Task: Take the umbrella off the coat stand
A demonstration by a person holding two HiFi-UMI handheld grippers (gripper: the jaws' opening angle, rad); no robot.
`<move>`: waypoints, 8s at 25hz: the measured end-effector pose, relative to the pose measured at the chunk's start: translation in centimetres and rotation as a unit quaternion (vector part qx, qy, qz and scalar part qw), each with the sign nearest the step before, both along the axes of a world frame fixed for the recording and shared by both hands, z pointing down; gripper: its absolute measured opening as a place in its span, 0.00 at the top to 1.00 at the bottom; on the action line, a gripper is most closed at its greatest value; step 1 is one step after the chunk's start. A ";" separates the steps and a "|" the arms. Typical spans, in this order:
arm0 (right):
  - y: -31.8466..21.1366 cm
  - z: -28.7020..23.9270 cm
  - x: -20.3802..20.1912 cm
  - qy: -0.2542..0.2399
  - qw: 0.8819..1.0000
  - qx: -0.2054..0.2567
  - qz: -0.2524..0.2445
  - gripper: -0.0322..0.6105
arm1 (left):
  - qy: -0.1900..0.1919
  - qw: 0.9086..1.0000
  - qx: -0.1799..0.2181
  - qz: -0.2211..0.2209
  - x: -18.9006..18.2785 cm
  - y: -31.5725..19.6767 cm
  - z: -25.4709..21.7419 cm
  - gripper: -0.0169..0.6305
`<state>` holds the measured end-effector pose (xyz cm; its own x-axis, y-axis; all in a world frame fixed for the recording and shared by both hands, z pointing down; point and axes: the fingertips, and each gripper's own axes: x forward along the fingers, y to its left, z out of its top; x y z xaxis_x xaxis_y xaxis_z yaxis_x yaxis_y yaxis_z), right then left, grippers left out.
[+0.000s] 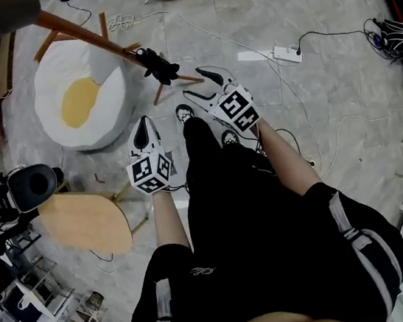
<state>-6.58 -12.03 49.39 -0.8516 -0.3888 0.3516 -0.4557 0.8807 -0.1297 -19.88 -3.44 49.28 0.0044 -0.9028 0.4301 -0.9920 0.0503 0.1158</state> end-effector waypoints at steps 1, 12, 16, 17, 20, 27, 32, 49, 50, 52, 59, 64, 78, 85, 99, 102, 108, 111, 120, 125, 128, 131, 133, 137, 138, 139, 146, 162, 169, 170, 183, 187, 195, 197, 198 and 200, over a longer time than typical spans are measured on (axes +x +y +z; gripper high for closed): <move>-0.3 0.4 -0.4 -0.001 1.000 -0.004 0.000 0.52 | -0.001 1.000 -0.005 0.004 -0.1 -0.4 0.4 0.98; -4.6 6.1 -5.5 0.014 1.000 -0.027 -0.004 0.54 | -0.002 0.998 -0.044 0.045 -3.7 -5.7 4.4 0.98; -6.2 8.8 -7.2 0.033 0.999 -0.018 -0.018 0.54 | -0.006 0.997 -0.055 0.052 -5.0 -7.4 6.3 0.98; -6.5 9.4 -7.5 0.037 0.999 -0.015 -0.023 0.54 | -0.009 0.997 -0.056 0.054 -5.2 -7.6 6.7 0.98; -7.7 11.3 -8.7 0.048 0.998 -0.007 -0.034 0.54 | -0.015 0.997 -0.056 0.055 -6.4 -8.6 7.7 0.98; -9.8 15.5 -11.5 0.046 0.997 -0.019 -0.059 0.54 | -0.016 0.995 -0.080 0.058 -8.4 -10.1 11.4 0.98; -11.0 18.3 -12.7 0.047 0.995 -0.022 -0.079 0.54 | -0.033 0.992 -0.102 0.073 -8.7 -11.1 14.0 0.98; -13.8 28.7 -18.1 0.061 0.988 -0.046 -0.134 0.46 | -0.025 0.990 -0.115 0.077 -9.2 -14.1 20.1 0.98; -13.9 29.2 -18.5 0.057 0.988 -0.050 -0.136 0.43 | -0.025 0.990 -0.117 0.075 -9.4 -13.9 20.3 0.98; -14.1 30.1 -19.4 0.051 0.987 -0.063 -0.139 0.40 | -0.022 0.989 -0.125 0.072 -9.8 -13.3 20.6 0.98; -13.6 32.8 -22.1 0.053 0.979 -0.118 -0.159 0.38 | -0.019 0.988 -0.136 0.071 -10.6 -12.2 20.9 0.97; -14.4 32.8 -22.4 0.090 0.984 -0.087 -0.130 0.51 | 0.000 0.988 -0.140 0.069 -10.4 -12.3 20.6 0.98; -12.1 28.4 -20.8 0.088 0.981 -0.158 -0.071 0.56 | 0.003 0.983 -0.155 0.098 -9.2 -11.6 16.5 0.98; -11.5 26.6 -20.0 0.111 0.977 -0.170 -0.063 0.56 | 0.013 0.981 -0.164 0.105 -8.9 -12.6 15.4 0.98; -11.5 25.1 -19.0 0.097 0.976 -0.192 -0.025 0.56 | 0.022 0.981 -0.165 0.096 -7.9 -12.1 15.4 0.98; -11.6 24.8 -18.9 0.096 0.977 -0.188 -0.021 0.56 | 0.022 0.981 -0.168 0.091 -8.2 -12.1 15.5 0.98; -11.7 24.0 -18.7 0.092 0.979 -0.179 -0.023 0.56 | 0.020 0.983 -0.164 0.084 -8.4 -12.5 15.4 0.98; -11.8 24.0 -18.5 0.089 0.979 -0.182 -0.021 0.56 | 0.019 0.983 -0.162 0.081 -8.3 -12.8 15.3 0.98; -11.5 23.7 -16.9 0.092 0.977 -0.191 -0.011 0.56 | 0.023 0.983 -0.166 0.080 -7.4 -12.1 15.3 0.98; -11.6 23.6 -16.2 0.091 0.977 -0.193 -0.007 0.56 | 0.024 0.983 -0.166 0.080 -6.8 -12.0 15.2 0.98; -11.5 23.2 -15.6 0.086 0.977 -0.194 -0.002 0.56 | 0.022 0.983 -0.166 0.080 -6.4 -12.0 14.9 0.98; -11.6 23.0 -14.8 0.086 0.978 -0.192 0.003 0.56 | 0.021 0.983 -0.164 0.078 -6.1 -12.2 14.8 0.98; -11.6 22.9 -14.4 0.085 0.978 -0.191 0.007 0.56 | 0.021 0.984 -0.162 0.078 -5.8 -12.3 14.6 0.98; -10.9 22.4 -13.4 0.077 0.977 -0.196 0.014 0.56 | 0.020 0.984 -0.159 0.078 -5.3 -11.9 14.2 0.98; -10.8 22.2 -13.2 0.078 0.978 -0.194 0.014 0.56 | 0.020 0.984 -0.157 0.077 -5.2 -11.9 14.1 0.98; -10.7 22.0 -12.9 0.078 0.978 -0.192 0.014 0.56 | 0.020 0.985 -0.156 0.075 -5.1 -11.8 13.9 0.98; -9.0 20.7 -9.9 0.075 0.977 -0.198 0.037 0.56 | 0.019 0.987 -0.147 0.065 -4.3 -10.4 13.0 0.98; -3.6 13.0 -2.7 0.024 0.980 -0.183 0.072 0.56 | 0.007 0.995 -0.095 0.021 -1.9 -3.5 8.9 0.98; -0.8 8.5 -0.8 -0.015 0.979 -0.181 0.089 0.55 | 0.002 0.999 -0.046 -0.014 -1.5 0.7 4.4 0.98; -0.2 7.9 -0.7 -0.008 0.981 -0.172 0.085 0.55 | 0.002 0.999 -0.041 -0.017 -1.6 1.3 3.9 0.98; 4.4 3.2 -1.3 0.026 0.987 -0.126 0.099 0.55 | 0.030 1.000 0.002 0.002 -3.8 3.9 1.3 0.98; 5.3 2.1 -1.7 0.026 0.987 -0.113 0.115 0.55 | 0.039 0.999 0.021 0.013 -5.3 4.0 0.3 0.98; 4.6 -2.3 -2.2 0.016 0.984 -0.088 0.151 0.55 | 0.025 0.996 0.069 0.044 -7.3 2.5 -4.3 0.98; 3.9 -3.8 -2.3 0.006 0.984 -0.081 0.156 0.55 | 0.025 0.995 0.084 0.050 -7.3 1.9 -5.6 0.98; 3.5 -4.7 -2.3 0.001 0.984 -0.076 0.159 0.55 | 0.024 0.994 0.093 0.053 -7.3 1.5 -6.4 0.98; 2.9 -6.5 -2.4 -0.006 0.984 -0.062 0.167 0.55 | 0.020 0.992 0.111 0.058 -7.3 0.8 -8.1 0.98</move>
<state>-8.97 -9.17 42.88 -0.6885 -0.6020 0.4044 -0.7143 0.6594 -0.2345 -27.22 -2.67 41.19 0.1273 -0.9677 0.2177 -0.9839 -0.0955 0.1511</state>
